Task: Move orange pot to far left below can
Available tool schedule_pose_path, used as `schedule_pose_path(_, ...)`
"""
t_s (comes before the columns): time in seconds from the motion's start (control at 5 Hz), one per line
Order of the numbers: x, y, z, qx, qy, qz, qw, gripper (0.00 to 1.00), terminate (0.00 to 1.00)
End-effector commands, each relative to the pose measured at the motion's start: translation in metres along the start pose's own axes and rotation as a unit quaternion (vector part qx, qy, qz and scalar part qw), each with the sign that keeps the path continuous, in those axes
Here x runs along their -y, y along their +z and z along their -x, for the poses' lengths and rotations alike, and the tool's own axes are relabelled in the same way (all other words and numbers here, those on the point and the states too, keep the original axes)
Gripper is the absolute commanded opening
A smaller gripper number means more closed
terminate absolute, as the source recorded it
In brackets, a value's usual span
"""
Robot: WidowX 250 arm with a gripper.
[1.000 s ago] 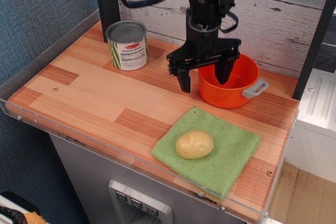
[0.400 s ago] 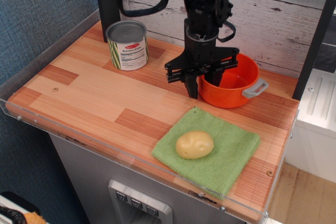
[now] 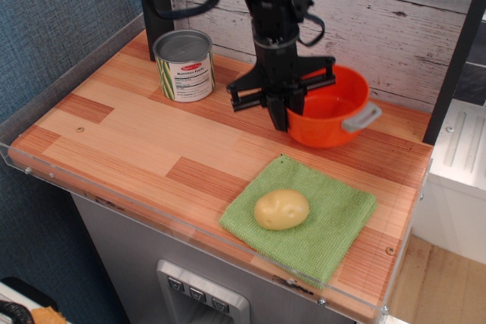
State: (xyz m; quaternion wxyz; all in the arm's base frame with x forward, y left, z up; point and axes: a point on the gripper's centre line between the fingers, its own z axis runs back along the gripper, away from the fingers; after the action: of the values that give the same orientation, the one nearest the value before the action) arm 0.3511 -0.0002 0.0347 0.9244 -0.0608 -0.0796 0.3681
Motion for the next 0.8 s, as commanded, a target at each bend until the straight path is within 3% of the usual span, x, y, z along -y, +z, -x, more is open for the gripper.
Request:
schedule_pose_path(0.0,-0.027,0.056,-0.024,0.048,-0.002,0.028,0.9984,0.00,0.00)
schedule_pose_path(0.2,-0.059,0.074,-0.028,0.037,-0.025,-0.004,0.9990,0.00,0.00)
schedule_pose_path(0.4,-0.101,0.090,-0.027,0.010,-0.049,-0.004,0.9987,0.00,0.00)
schedule_pose_path(0.6,-0.140,0.104,-0.022,0.007,-0.045,-0.010,0.9989,0.00,0.00)
